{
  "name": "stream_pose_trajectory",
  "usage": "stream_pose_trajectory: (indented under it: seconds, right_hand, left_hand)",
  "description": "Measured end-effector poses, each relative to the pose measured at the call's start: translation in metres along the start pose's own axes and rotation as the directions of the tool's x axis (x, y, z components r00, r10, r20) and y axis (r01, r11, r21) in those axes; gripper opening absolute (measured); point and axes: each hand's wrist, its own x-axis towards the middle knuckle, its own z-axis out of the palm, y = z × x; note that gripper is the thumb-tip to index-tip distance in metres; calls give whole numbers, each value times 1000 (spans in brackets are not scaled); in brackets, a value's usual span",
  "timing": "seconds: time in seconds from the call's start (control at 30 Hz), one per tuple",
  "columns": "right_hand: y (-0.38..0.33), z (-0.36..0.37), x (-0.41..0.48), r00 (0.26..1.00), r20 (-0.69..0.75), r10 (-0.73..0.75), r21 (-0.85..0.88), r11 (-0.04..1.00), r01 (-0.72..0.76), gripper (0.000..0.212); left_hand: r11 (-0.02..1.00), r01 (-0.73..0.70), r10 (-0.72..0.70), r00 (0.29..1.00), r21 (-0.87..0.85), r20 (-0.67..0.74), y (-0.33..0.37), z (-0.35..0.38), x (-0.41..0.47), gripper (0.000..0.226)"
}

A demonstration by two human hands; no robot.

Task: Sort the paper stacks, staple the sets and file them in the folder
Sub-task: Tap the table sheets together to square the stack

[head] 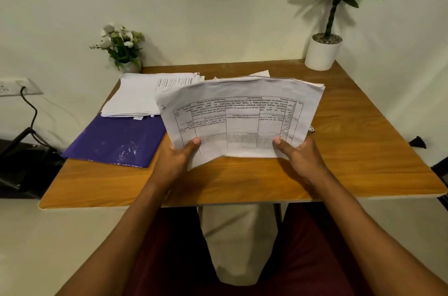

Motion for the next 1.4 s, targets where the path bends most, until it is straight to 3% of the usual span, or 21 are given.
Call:
stream_pose_trajectory:
  seconds: [0.13, 0.23, 0.33, 0.43, 0.53, 0.67, 0.77, 0.87, 1.0, 1.07, 1.2, 1.4]
  right_hand:
    - [3, 4, -1, 997, 16, 74, -31, 997, -74, 24]
    - [4, 13, -1, 980, -124, 159, 265, 957, -122, 31]
    - [3, 27, -4, 969, -76, 234, 644, 753, -132, 40]
    - [-4, 51, -6, 973, 30, 228, 749, 639, -172, 47]
    - [-14, 72, -3, 975, 7, 221, 783, 606, -143, 51]
    - [-26, 65, 3, 982, -18, 186, 732, 671, -114, 51]
    - [-31, 46, 6, 994, -47, 95, 636, 771, -44, 48]
    - [-43, 28, 7, 998, -63, 29, 533, 846, 9, 44]
    - [-59, 18, 6, 998, -41, -57, 247, 967, 65, 28]
    - [-67, 18, 7, 995, -21, -101, 129, 986, 103, 28]
    - [-75, 16, 7, 987, -44, -155, 40, 987, 156, 28]
    - [-43, 29, -5, 999, 7, -39, 5, 999, 39, 24]
  left_hand:
    - [999, 23, -21, 998, 41, -56, -10, 3, -1, 34]
    - [998, 50, -54, 991, -28, -125, -9, 6, 2, 39]
    - [960, 96, -148, 972, -264, -184, -2, 22, -4, 31]
    - [896, 165, -243, 959, -411, -143, 5, 49, -13, 36]
    - [861, 258, -311, 949, -438, -52, 4, 73, -25, 39]
    - [866, 266, -255, 963, -423, 83, -1, 78, -33, 50]
    - [866, 248, -240, 968, -434, 72, 7, 53, -21, 47]
    - [949, 177, -181, 983, -262, 7, 33, 22, -3, 29]
    - [996, 36, -28, 994, -80, 101, 66, 11, 10, 27]
    - [999, -43, 44, 992, -11, 119, 75, 17, 12, 26]
    - [991, -117, 121, 991, -58, 63, 77, 28, 11, 20]
    - [994, -74, 76, 997, -81, 27, 31, 42, -10, 24]
